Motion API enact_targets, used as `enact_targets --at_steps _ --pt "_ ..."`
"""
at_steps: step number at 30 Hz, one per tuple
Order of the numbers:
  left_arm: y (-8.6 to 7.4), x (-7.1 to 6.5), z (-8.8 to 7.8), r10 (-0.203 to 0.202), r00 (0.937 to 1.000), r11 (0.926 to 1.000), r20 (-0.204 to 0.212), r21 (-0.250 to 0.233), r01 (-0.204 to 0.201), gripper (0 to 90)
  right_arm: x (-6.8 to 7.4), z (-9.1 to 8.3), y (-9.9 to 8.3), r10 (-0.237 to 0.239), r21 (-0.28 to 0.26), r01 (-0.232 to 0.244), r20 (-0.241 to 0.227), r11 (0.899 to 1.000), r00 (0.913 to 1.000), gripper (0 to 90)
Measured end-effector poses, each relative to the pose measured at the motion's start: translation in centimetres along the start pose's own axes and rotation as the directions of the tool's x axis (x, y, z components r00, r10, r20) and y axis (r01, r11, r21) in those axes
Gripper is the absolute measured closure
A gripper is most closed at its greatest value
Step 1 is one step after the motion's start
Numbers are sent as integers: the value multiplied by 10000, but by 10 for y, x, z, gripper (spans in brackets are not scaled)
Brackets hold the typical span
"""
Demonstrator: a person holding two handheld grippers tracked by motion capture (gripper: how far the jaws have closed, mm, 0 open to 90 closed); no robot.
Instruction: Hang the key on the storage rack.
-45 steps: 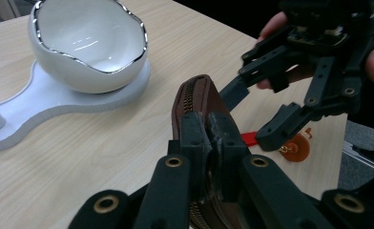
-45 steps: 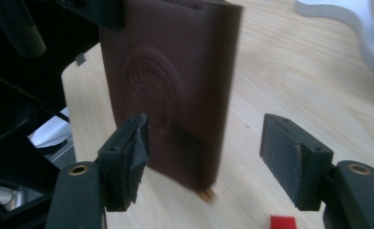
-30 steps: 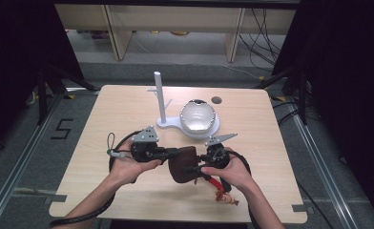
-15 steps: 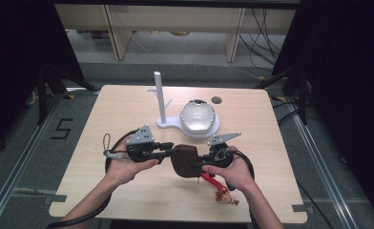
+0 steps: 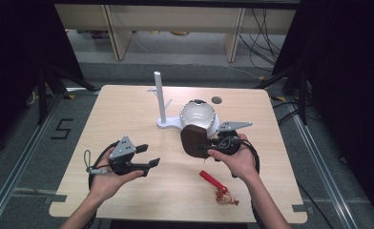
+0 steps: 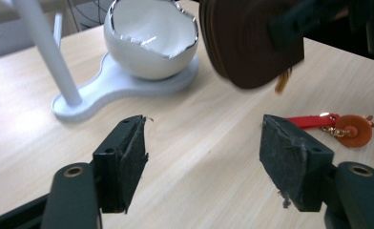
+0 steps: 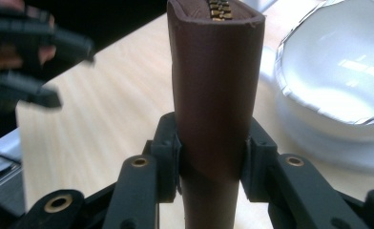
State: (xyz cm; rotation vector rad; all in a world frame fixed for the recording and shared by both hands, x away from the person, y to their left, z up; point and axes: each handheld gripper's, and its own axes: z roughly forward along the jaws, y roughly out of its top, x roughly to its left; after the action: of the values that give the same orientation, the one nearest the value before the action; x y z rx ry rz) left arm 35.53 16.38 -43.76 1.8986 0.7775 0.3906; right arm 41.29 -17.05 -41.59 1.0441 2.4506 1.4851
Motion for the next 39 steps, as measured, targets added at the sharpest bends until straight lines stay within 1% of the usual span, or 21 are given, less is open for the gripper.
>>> enact_targets --at_steps 3,5,6,7,10,13,14,15,17,18,19,20,21,22,23,25,27,30,33,35,39 --pt "-9 1 -2 -242 9996 9997 -131 -4 242 306 -4 -2 10 -134 -196 141 361 9997 9993 656" --pt "-16 3 -2 -326 9993 9995 -195 30 327 306 -4 -3 13 2 -163 5 386 9999 9993 657" --pt "-23 5 -3 -532 9983 9985 -239 103 535 306 -9 -3 19 -217 -360 234 461 9991 9987 656" --pt "-23 5 -3 -532 9983 9985 -239 103 535 305 -9 -3 19 -217 -360 234 461 9991 9987 656" --pt "-34 7 -4 -812 9961 9965 -348 161 818 306 -11 -6 27 -199 -482 240 849 9986 9962 656" --pt "-39 8 -5 -942 9944 9953 -481 161 951 305 -15 -5 32 -207 -670 266 864 9974 9960 656" --pt "-41 8 -5 -989 9942 9949 -427 138 996 305 -17 -5 34 -421 -671 491 1028 9965 9938 656" --pt "-42 8 -5 -1047 9934 9944 -472 103 1053 305 -18 -5 35 -126 -762 205 1022 9969 9947 655" --pt "-44 8 -6 -991 9931 9948 -619 179 1004 305 -21 -4 38 -191 -850 290 1148 9960 9932 655" --pt "-45 7 -5 -1031 9927 9944 -625 151 1042 305 -24 -4 40 -502 -854 614 1272 9945 9906 655" --pt "-45 7 -5 -1031 9927 9944 -625 151 1042 304 -24 -4 40 -502 -854 614 1272 9945 9906 655" --pt "-48 8 -4 -1000 9931 9947 -613 180 1013 305 -25 -3 44 -229 -1098 375 1316 9932 9910 655" --pt "-48 8 -4 -1022 9928 9944 -622 211 1036 305 -27 -3 46 -417 -1101 570 1364 9923 9898 655" --pt "-49 8 -4 -1008 9929 9944 -637 249 1025 305 -26 -3 47 -188 -1119 361 1519 9931 9882 655" --pt "-49 8 -4 -1008 9929 9944 -637 249 1025 304 -26 -3 47 -188 -1119 361 1519 9931 9882 655" --pt "-50 8 -3 -1012 9927 9942 -654 300 1033 304 -32 0 52 -303 -1314 509 1542 9900 9876 654" --pt "-51 8 -3 -1039 9923 9940 -674 285 1060 303 -35 1 54 -363 -1245 573 1646 9906 9857 654" --pt "-51 8 -2 -1011 9926 9941 -668 327 1035 302 -44 9 57 -428 -1365 707 1975 9881 9794 652" --pt "-52 7 -2 -1034 9920 9933 -725 445 1068 301 -52 14 59 -615 -1153 886 2199 9894 9736 651" --pt "-52 8 -1 -1066 9924 9932 -615 405 1092 301 -53 18 58 -531 -1212 813 2199 9893 9741 651" --pt "-54 7 0 -1078 9917 9925 -700 509 1115 298 -61 31 58 -773 -923 979 2055 9909 9756 649"
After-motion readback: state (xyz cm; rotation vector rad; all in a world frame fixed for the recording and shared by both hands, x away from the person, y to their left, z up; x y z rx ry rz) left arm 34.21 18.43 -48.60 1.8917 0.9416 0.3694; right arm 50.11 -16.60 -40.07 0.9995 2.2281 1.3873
